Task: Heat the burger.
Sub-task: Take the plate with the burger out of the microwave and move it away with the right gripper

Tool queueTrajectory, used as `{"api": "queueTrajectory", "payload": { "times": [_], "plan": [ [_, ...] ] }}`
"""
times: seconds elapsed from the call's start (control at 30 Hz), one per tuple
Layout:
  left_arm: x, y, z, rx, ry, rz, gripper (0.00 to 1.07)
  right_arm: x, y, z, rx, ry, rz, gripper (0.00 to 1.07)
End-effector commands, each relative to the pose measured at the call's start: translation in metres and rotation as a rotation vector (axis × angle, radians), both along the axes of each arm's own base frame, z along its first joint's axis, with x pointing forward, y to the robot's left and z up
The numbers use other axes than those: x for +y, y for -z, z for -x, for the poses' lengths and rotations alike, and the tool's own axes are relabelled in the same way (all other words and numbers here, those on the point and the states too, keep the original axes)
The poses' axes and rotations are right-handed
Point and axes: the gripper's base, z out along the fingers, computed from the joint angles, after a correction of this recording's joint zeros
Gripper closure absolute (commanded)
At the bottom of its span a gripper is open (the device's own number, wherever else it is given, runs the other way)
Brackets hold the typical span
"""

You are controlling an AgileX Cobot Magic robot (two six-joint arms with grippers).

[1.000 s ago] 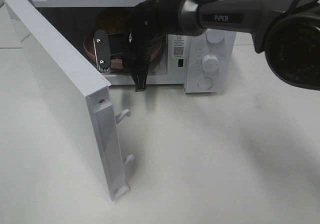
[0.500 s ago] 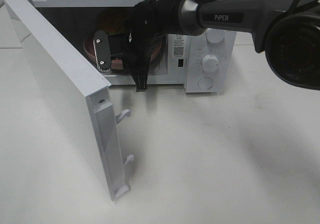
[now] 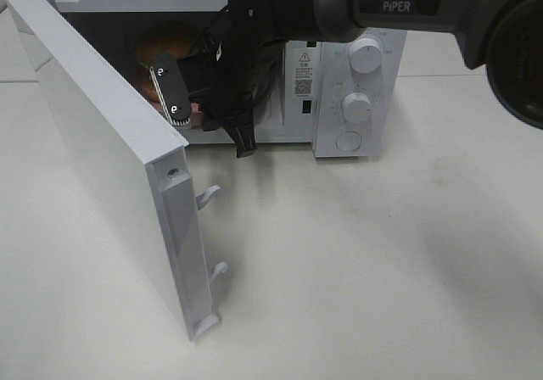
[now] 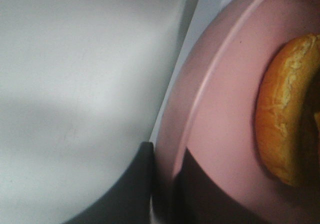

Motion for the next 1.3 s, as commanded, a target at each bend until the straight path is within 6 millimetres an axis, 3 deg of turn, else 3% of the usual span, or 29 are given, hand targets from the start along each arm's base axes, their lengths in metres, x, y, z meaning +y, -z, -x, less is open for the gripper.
{"api": "queueTrajectory", "payload": {
  "times": [0.03, 0.43, 1.3],
  "plan": [
    [-0.001, 0.001, 0.002, -0.022, 0.004, 0.007, 0.09, 0.003, -0.024, 0.001, -0.086, -0.027, -0.070, 1.07],
    [-0.001, 0.001, 0.002, -0.022, 0.004, 0.007, 0.09, -0.010, -0.032, 0.014, -0.131, -0.055, -0.105, 1.07],
    [-0.001, 0.001, 0.002, -0.022, 0.004, 0.007, 0.09, -0.048, -0.038, 0.061, -0.158, -0.058, -0.085, 1.07]
  ]
}}
